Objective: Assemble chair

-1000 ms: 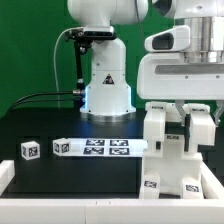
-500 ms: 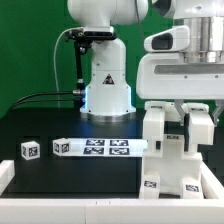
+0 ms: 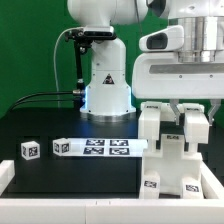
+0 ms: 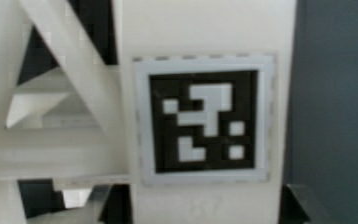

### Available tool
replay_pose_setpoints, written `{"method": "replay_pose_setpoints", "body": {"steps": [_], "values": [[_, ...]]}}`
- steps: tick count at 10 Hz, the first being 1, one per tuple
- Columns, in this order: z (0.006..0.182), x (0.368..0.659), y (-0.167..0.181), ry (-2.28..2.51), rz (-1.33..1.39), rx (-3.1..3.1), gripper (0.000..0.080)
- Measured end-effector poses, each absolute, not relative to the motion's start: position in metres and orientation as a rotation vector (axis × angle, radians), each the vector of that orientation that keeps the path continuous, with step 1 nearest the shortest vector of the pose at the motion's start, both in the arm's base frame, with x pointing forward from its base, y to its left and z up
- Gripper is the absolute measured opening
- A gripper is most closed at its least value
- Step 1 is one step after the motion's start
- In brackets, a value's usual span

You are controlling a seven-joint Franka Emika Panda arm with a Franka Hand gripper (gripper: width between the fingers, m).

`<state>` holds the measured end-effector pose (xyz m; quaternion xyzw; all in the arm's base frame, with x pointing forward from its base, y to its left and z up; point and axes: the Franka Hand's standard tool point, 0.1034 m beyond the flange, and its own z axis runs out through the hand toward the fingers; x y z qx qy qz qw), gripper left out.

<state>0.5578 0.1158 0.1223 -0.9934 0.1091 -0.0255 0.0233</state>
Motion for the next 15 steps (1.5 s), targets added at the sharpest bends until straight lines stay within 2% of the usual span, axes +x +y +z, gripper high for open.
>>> {"method": "replay_pose_setpoints", "body": {"steps": [6,9,11,13,15], "values": [[0.123,0.565,0.119,0.353,-0.114,-3.069,0.0284],[0.129,0.549,0.117,0.348,-0.107,-3.065,0.0284],[0.121,0.540,0.118,0.343,-0.114,-3.067,0.0284],[0.121,0.548,0.119,0.342,-0.160,-3.061,0.0284],[0.109,0.547,0.118,0.342,-0.142,-3.072,0.0284]]}}
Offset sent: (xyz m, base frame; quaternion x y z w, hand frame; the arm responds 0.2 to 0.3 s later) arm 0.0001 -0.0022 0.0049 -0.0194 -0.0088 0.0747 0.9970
